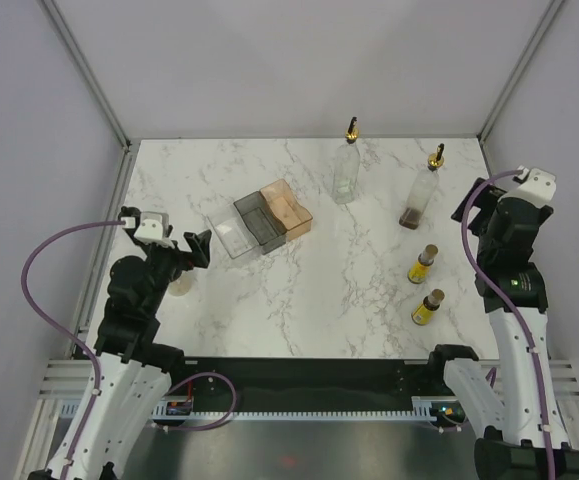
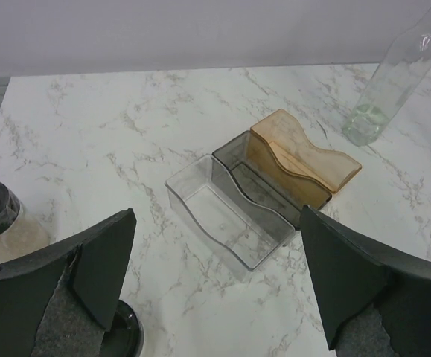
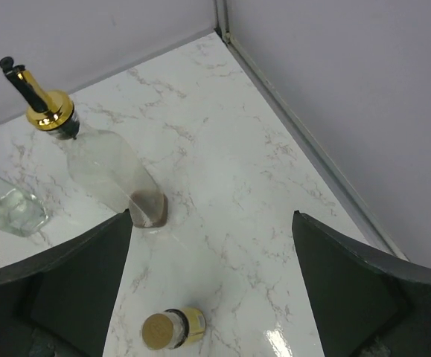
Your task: Organize the condiment bottles
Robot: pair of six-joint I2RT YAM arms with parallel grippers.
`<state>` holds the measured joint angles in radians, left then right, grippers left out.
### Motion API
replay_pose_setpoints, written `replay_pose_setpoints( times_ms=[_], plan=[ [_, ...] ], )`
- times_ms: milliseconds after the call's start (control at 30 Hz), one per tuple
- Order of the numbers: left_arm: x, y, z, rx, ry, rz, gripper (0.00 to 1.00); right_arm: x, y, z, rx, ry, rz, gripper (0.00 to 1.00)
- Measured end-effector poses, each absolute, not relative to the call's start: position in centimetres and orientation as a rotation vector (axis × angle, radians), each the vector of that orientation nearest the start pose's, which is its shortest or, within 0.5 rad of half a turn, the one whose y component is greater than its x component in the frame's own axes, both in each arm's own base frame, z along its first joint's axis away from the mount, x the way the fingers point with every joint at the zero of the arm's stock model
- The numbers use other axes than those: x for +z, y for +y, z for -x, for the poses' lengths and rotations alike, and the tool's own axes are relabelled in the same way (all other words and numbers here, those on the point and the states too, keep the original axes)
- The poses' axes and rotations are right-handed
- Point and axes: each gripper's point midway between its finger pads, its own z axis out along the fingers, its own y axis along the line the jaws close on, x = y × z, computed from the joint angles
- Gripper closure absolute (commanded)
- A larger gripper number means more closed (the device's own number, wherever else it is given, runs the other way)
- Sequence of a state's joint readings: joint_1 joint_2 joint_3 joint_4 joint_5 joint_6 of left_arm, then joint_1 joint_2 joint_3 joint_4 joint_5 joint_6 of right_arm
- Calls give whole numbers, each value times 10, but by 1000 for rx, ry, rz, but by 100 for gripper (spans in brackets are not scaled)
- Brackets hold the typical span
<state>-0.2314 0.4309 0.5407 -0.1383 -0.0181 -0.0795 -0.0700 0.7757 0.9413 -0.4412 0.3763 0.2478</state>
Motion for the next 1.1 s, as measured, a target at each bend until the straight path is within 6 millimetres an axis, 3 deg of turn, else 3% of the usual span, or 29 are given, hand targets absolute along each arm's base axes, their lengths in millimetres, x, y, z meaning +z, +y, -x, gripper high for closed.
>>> replay_pose_setpoints(
  times_ms=[200,367,467,600,833,1100],
  plan=[
    [251,-52,-260,-223,1774,40,0,298,-43,-284,-136,1804,-223,2],
    [247,-42,-247,-215,1880,171,0,305,-9,-279,-85,1786,164,2],
    [243,-37,-233,-219,1909,246,0,294,10,-276,-29,1803,341,2],
    [242,-23,-213,-201,1927,387,1,264,33,-270,86,1849,522,2],
    [226,2,-190,-83,2023,672,2,225,55,-265,246,1913,622,2],
    [180,5,-199,92,2233,759,0,225,61,-259,269,1868,645,2]
  ],
)
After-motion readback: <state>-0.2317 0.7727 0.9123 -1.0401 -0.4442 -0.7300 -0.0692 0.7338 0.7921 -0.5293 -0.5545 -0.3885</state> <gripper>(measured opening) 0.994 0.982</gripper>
